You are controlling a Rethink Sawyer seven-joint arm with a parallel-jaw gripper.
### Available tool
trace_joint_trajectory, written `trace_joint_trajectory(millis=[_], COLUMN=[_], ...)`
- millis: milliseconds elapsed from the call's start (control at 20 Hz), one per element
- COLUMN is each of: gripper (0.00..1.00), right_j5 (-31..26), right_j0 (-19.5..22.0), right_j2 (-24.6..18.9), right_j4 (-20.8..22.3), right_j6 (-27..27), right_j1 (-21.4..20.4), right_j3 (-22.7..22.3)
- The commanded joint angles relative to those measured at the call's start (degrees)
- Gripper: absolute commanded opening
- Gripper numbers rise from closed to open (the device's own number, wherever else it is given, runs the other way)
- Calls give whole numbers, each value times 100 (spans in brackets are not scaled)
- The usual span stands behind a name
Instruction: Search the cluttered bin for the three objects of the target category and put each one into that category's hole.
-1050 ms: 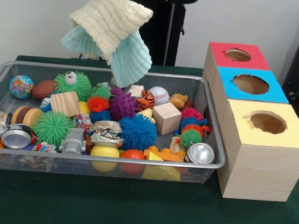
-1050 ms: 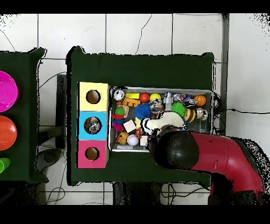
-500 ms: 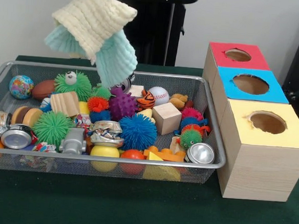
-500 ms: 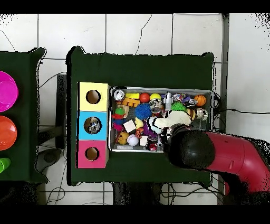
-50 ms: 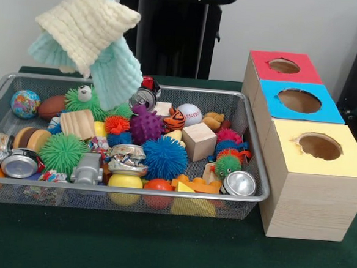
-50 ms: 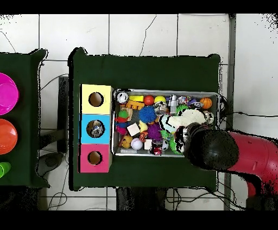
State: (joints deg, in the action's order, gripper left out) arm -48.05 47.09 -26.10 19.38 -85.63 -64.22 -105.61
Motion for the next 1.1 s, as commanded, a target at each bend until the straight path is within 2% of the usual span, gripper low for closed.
trace_joint_trajectory(millis=[50, 400, 1100], gripper=[0, 0, 0], right_j5=[-526, -818, -1282], right_j0=[357, 938, 1352], right_j2=[-774, -1230, -1706], right_j4=[306, 421, 708], right_j6=[2117, 2599, 3070], right_j1=[228, 411, 838], right_j3=[261, 574, 1207])
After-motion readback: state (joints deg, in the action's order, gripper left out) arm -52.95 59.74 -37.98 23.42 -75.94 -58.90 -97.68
